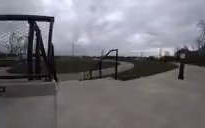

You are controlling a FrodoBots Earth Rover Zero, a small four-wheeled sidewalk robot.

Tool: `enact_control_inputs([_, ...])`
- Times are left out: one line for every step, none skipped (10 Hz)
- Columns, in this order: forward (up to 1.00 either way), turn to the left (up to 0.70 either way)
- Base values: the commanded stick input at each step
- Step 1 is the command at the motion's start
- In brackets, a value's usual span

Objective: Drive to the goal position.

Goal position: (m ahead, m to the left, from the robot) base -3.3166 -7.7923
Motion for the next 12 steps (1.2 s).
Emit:
enact_control_inputs([1.00,0.27])
enact_control_inputs([1.00,0.27])
enact_control_inputs([1.00,0.14])
enact_control_inputs([1.00,0.00])
enact_control_inputs([1.00,0.00])
enact_control_inputs([1.00,0.00])
enact_control_inputs([1.00,0.00])
enact_control_inputs([1.00,0.00])
enact_control_inputs([1.00,0.09])
enact_control_inputs([1.00,0.27])
enact_control_inputs([1.00,0.27])
enact_control_inputs([1.00,0.27])
